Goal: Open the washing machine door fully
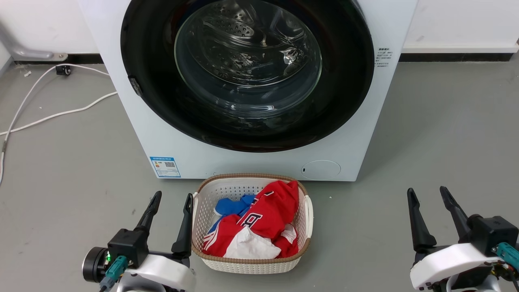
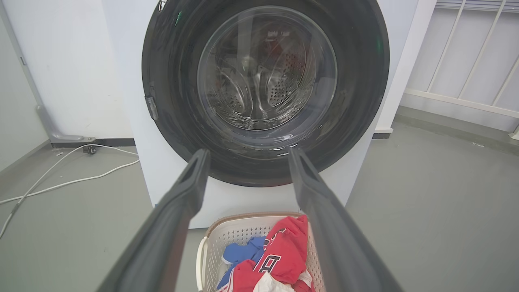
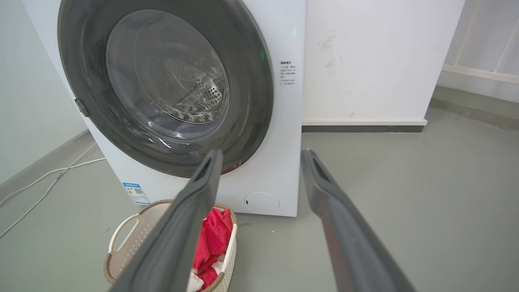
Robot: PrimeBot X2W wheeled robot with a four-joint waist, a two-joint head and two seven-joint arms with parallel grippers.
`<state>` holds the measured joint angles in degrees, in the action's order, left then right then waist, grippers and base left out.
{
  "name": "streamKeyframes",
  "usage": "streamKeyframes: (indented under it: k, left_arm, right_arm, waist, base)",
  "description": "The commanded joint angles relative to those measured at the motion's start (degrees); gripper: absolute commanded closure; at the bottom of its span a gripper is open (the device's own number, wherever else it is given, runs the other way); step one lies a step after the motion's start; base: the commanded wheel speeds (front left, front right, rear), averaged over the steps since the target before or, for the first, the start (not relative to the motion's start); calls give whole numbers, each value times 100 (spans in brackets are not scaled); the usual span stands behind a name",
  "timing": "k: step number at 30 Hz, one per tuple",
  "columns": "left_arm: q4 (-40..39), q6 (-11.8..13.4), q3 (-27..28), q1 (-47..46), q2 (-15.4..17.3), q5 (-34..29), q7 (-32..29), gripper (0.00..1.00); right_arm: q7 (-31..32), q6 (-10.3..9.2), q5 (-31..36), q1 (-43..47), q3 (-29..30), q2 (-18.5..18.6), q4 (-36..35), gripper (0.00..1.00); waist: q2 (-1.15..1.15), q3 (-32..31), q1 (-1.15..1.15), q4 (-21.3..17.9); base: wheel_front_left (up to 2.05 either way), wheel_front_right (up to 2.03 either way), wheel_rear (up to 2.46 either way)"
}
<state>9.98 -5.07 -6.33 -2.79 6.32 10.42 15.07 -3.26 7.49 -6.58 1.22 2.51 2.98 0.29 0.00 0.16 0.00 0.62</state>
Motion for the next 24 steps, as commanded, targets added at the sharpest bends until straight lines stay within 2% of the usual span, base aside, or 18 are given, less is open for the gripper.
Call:
streamKeyframes:
  k: [1, 3, 4, 6, 9, 12, 15, 21, 24]
  left_arm:
    - [20, -29, 31, 9, -24, 24, 15, 0]
    - [30, -36, 51, 3, -42, 28, 15, 0]
    - [38, -39, 58, 5, -48, 23, 15, 0]
    - [47, -45, 74, 8, -60, 13, 15, 0]
    - [47, -63, 99, 0, -73, -28, 15, 0]
    - [28, -73, 120, -9, -82, -69, 15, 0]
    - [5, -81, 151, -2, -94, -116, 15, 0]
    - [-46, -91, 149, -48, -137, -182, 15, 0]
    - [-98, -87, 147, -74, -164, -194, 15, 0]
  right_arm:
    - [-20, 1, -32, 14, 6, -16, 15, 0]
    - [-1, 1, -85, 20, 5, -16, 33, 0]
    - [9, 1, -95, 23, 5, -16, 39, 41]
    - [21, 1, -140, 28, 10, -16, 43, 100]
    - [58, 1, -212, 31, 18, -16, 49, 100]
    - [107, 1, -571, 23, 61, -16, 82, 100]
    - [176, 1, -1623, -11, 109, -15, 175, 100]
    - [459, 1, -4310, -123, 252, -12, 358, 100]
    - [589, 1, -5863, -241, 460, -10, 440, 100]
  waist:
    - [0, -1, 0, 4]
    - [0, -3, 0, 7]
    - [0, -3, 0, 9]
    - [0, -2, 0, 12]
    - [0, 7, 0, 13]
    - [0, 21, 0, 9]
    - [0, 35, 0, -8]
    - [0, 82, 0, -56]
    - [0, 118, 0, -81]
  base:
    - [0, 0, 0]
    - [0, 0, 0]
    - [0, 0, 0]
    - [0, 0, 0]
    - [0, 0, 0]
    - [0, 0, 0]
    - [0, 0, 0]
    - [0, 0, 0]
    - [0, 0, 0]
